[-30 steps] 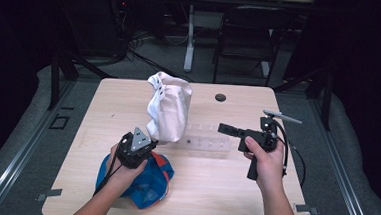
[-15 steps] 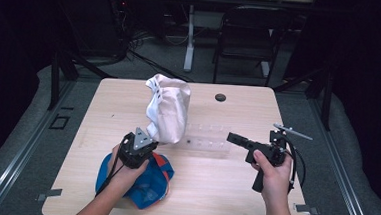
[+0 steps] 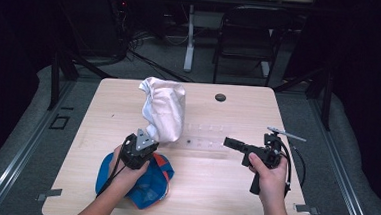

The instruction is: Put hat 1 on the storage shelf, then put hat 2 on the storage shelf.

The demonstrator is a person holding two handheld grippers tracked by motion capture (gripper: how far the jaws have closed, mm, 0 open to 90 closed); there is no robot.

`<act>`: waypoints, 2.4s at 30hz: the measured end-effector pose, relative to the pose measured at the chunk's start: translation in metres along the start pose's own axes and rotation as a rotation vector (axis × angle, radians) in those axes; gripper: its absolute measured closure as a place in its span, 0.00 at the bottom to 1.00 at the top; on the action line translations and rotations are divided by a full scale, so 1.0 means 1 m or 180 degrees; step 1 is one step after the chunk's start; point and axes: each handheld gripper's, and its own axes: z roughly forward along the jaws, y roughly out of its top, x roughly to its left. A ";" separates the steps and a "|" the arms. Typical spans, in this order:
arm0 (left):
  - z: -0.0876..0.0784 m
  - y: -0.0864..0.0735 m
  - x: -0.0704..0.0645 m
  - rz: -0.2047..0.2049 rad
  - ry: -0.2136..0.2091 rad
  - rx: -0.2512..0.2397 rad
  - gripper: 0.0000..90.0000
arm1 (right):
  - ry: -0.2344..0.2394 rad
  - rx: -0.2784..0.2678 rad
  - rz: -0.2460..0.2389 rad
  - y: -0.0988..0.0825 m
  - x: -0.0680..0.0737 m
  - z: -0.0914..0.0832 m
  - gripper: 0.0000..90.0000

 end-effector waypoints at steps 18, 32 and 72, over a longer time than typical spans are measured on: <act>-0.042 -0.022 0.011 -0.0091 -0.0074 -0.0150 0.77 | -0.0177 0.0256 -0.0100 -0.010 -0.005 0.018 0.62; -0.070 -0.057 0.047 -0.0382 0.0030 -0.0151 0.70 | -0.0248 0.0337 -0.0179 -0.019 -0.005 0.028 0.65; -0.073 -0.123 0.080 -0.0766 0.0009 0.0185 0.58 | -0.0009 0.1359 -0.0350 -0.106 0.001 0.125 0.66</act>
